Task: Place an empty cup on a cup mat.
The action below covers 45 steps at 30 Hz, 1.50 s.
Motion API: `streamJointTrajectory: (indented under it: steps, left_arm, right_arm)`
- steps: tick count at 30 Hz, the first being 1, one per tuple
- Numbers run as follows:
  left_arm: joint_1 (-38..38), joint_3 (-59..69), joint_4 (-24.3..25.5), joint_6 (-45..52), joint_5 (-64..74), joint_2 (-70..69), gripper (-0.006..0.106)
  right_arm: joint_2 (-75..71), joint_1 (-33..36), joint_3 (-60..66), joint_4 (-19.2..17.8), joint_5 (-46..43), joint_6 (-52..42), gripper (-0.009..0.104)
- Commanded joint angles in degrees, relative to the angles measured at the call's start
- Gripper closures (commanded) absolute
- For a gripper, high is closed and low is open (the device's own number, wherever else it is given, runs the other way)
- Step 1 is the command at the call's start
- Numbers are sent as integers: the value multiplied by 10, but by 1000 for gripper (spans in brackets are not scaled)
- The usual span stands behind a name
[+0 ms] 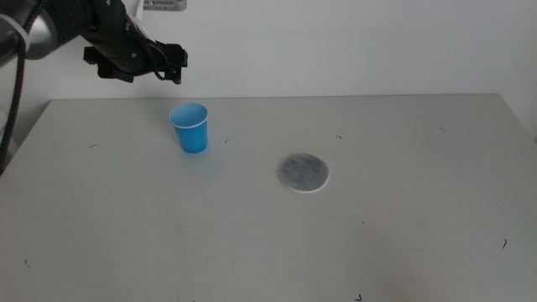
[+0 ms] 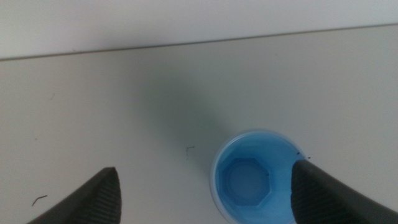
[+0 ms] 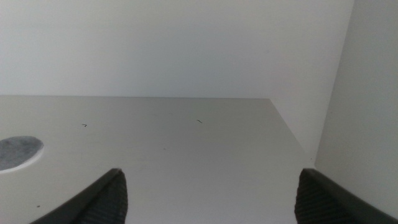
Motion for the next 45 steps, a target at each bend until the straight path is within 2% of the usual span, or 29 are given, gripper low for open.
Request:
streamJointTrajectory:
  steps: [1, 19, 21, 23, 29, 32, 45]
  left_arm:
    - [-3, -19, -6, -8, -25, -17, -5]
    - [-3, -19, -36, -9, -58, 83, -2]
    - [-3, -19, -36, -9, -63, 86, 4]
    - [-3, -18, -36, -9, -69, 86, 18]
    - [-3, -18, -45, -9, -73, 86, 77]
    - [-3, -18, -44, -5, -68, 86, 100]
    - [-4, -18, -52, 11, -5, -5, 100]
  right_arm:
    - [-11, 1, -7, -5, -45, -5, 1]
    - [-11, 1, -7, -5, -45, -5, 1]
    - [-11, 1, -7, -5, -45, -5, 1]
    - [-11, 1, -7, -5, -45, -5, 1]
    - [-11, 1, -7, -5, -45, -5, 1]
    - [-11, 1, -7, -5, -45, -5, 1]
    - [-11, 1, -7, -5, -45, -5, 1]
